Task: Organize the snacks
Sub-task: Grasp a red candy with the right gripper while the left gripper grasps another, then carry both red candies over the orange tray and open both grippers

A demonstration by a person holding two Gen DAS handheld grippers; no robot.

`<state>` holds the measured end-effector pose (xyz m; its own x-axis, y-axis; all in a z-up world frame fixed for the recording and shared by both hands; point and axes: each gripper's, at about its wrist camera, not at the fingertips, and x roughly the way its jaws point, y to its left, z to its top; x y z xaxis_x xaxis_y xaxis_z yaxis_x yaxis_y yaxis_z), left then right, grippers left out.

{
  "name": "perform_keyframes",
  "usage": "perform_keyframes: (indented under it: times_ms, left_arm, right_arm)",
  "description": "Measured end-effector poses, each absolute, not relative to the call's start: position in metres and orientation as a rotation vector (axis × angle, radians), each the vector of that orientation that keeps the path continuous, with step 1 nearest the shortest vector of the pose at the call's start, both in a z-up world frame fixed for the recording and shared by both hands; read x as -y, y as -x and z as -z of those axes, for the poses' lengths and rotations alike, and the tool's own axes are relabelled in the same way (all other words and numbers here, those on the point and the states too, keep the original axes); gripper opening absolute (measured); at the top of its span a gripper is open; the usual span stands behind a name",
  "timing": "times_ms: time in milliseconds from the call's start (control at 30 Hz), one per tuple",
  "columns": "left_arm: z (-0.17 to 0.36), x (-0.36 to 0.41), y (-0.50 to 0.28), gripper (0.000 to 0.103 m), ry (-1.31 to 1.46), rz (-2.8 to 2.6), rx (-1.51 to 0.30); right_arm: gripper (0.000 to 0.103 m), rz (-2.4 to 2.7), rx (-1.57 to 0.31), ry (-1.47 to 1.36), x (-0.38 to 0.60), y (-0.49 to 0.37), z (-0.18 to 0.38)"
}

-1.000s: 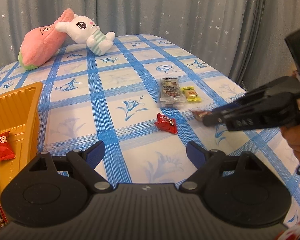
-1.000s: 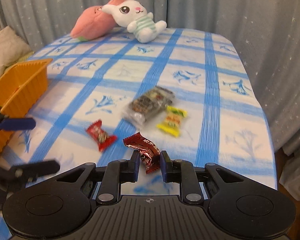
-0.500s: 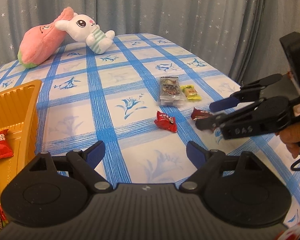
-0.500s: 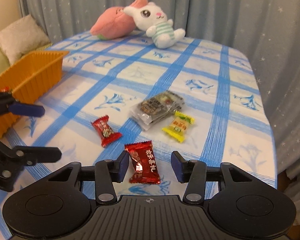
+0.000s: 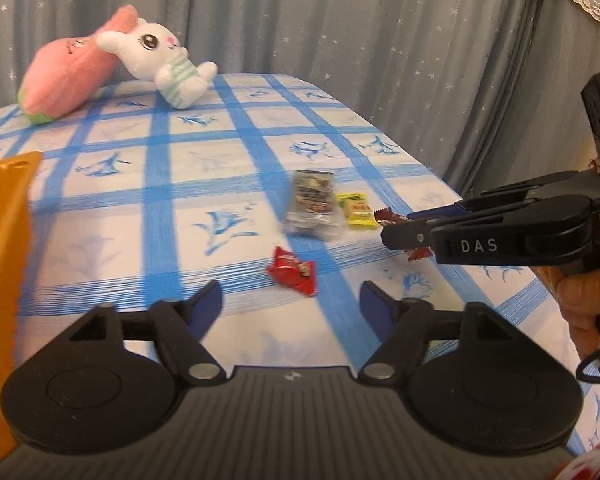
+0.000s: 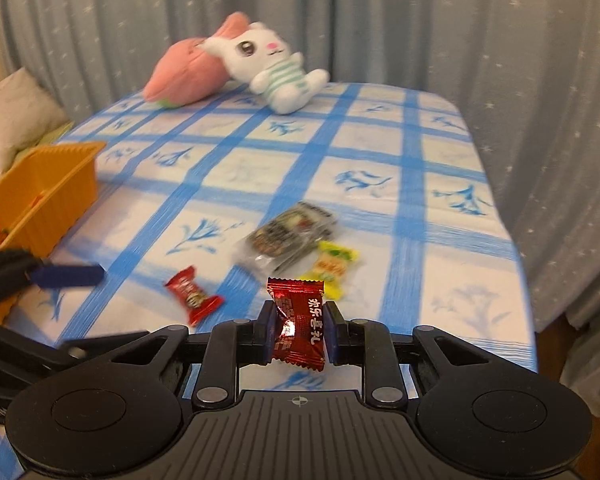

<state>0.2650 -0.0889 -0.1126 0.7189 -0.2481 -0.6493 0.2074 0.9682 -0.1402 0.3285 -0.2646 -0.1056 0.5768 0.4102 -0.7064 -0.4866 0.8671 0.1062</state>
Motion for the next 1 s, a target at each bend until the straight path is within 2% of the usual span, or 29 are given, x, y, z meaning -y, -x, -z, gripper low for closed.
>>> perform_keyframes:
  times_ms: [233, 300, 367, 467, 733, 1000]
  left_arm:
    - [0.127, 0.102, -0.284, 0.053, 0.076, 0.217, -0.736]
    - [0.131, 0.104, -0.288, 0.042, 0.082, 0.197, -0.726]
    - [0.132, 0.106, -0.291, 0.039, 0.071, 0.184, -0.711]
    - [0.134, 0.106, -0.292, 0.021, 0.062, 0.183, -0.703]
    - [0.125, 0.101, -0.271, 0.019, 0.045, 0.203, -0.703]
    - [0.093, 0.076, -0.236, 0.018, 0.058, 0.193, -0.688]
  right_arm:
    - [0.025, -0.504, -0.811, 0.072, 0.274, -0.334, 0.109]
    - [0.025, -0.506, -0.809, 0.063, 0.275, -0.335, 0.109]
    - [0.025, -0.506, -0.807, 0.057, 0.275, -0.336, 0.108]
    - [0.025, -0.510, -0.812, 0.051, 0.276, -0.337, 0.108]
    - [0.025, -0.504, -0.805, 0.056, 0.272, -0.333, 0.103]
    - [0.025, -0.495, -0.787, 0.044, 0.257, -0.308, 0.082]
